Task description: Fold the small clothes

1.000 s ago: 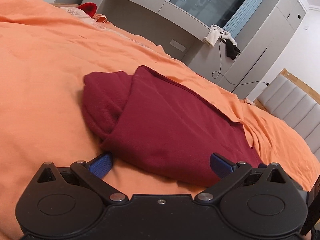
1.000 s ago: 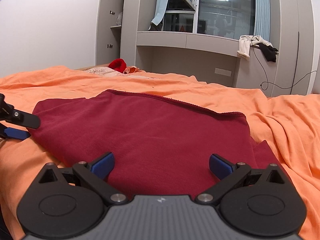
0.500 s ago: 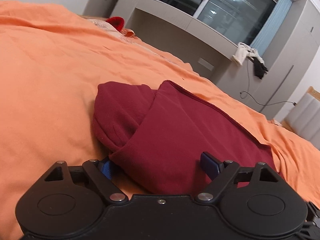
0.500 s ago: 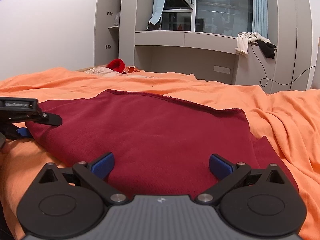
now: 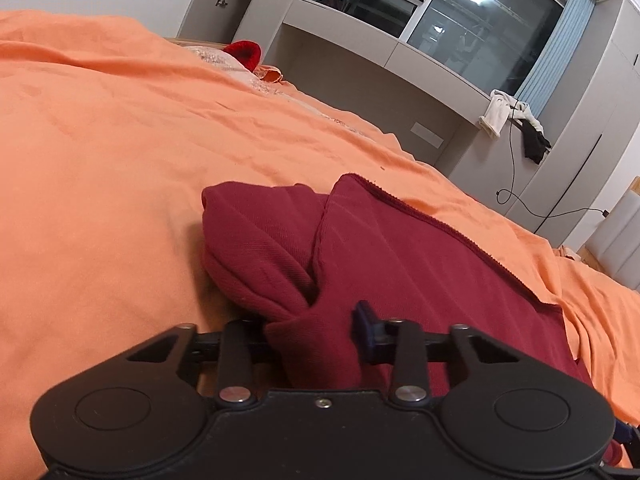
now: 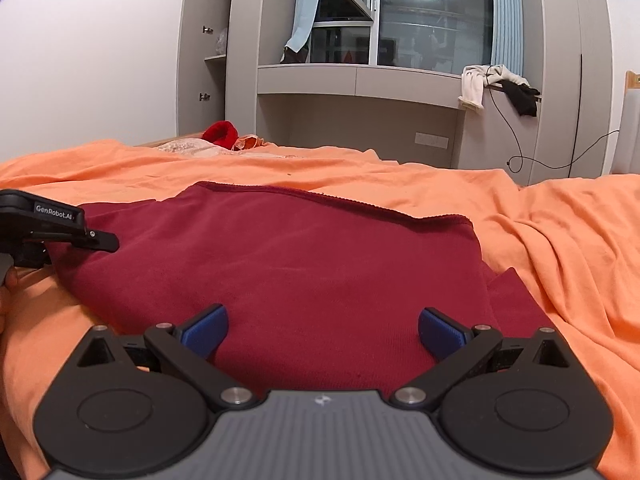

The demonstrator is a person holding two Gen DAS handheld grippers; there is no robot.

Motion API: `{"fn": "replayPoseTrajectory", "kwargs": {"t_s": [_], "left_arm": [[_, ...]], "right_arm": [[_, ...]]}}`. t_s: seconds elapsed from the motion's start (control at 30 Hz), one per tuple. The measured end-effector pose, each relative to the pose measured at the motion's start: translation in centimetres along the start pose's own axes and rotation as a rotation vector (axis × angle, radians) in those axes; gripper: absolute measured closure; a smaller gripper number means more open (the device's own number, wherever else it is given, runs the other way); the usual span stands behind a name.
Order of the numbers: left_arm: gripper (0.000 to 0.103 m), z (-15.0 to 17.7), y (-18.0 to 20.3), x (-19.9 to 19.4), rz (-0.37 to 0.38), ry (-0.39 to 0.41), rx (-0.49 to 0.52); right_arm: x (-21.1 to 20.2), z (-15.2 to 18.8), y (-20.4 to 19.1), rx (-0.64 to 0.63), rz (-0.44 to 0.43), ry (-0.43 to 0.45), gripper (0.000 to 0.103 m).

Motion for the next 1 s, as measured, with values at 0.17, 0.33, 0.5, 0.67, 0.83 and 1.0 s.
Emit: {"fn": "replayPoseTrajectory", "kwargs": {"t_s": [0.17, 0.33, 0.5, 0.67, 0.83, 1.0], "left_arm": [[0.086, -0.8, 1.7, -0.1, -0.008, 0.021, 0.087], [0.089, -1.9, 5.8, -0.9, 0.022, 0.079, 0.268], [0.091, -2.6, 12.1, -1.4, 0.108, 0.075, 0.426], [0.091, -0.5, 18.2, -1.9, 0.197, 0.034, 0.587], [0.091, 4.6, 22.6, -2.4, 0.275, -0.026, 0.761], [0.091, 10.2, 24.0, -2.7, 0.315, -0.100, 0.892]], "right_arm": [[-0.3, 0.0, 0.3, 0.008, -0.013, -0.001, 0.000], [-0.9, 0.0, 1.2, 0.007, -0.010, 0.004, 0.000], [-2.3, -0.4, 3.4, 0.034, 0.032, 0.028, 0.000], [-4.0, -0.6, 8.3, 0.135, 0.125, 0.063, 0.000], [-5.5, 0.4, 14.9, 0.352, 0.160, 0.065, 0.000], [-6.2, 1.7, 18.8, 0.522, 0.136, 0.055, 0.000]]}}
Point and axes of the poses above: each gripper's, at about its wrist camera, not at the fingertips, and x roughly the way its jaws point, y to its right, z to its underside, the point moved 8 cm from there along x, roughly the way its jaws point, and after that the axes turned 8 degrees about -x, right-handed, at the moved point
